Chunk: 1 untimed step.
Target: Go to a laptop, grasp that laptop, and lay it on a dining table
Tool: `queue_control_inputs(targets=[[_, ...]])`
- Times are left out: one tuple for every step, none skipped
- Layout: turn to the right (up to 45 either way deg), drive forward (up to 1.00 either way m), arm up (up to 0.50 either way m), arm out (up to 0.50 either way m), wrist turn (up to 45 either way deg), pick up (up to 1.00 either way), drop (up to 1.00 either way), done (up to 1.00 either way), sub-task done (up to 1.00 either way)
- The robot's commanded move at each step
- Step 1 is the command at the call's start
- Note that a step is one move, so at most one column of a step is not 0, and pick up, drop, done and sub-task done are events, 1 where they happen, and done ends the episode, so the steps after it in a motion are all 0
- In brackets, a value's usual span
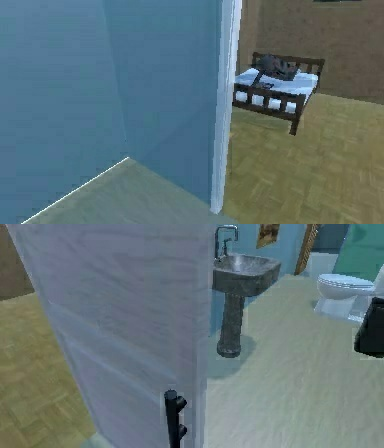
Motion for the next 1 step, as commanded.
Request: queue_control_inputs(targets=[[27.0,0.0,0.0,0.0,0.0,0.0,0.0,0.0,0.0]])
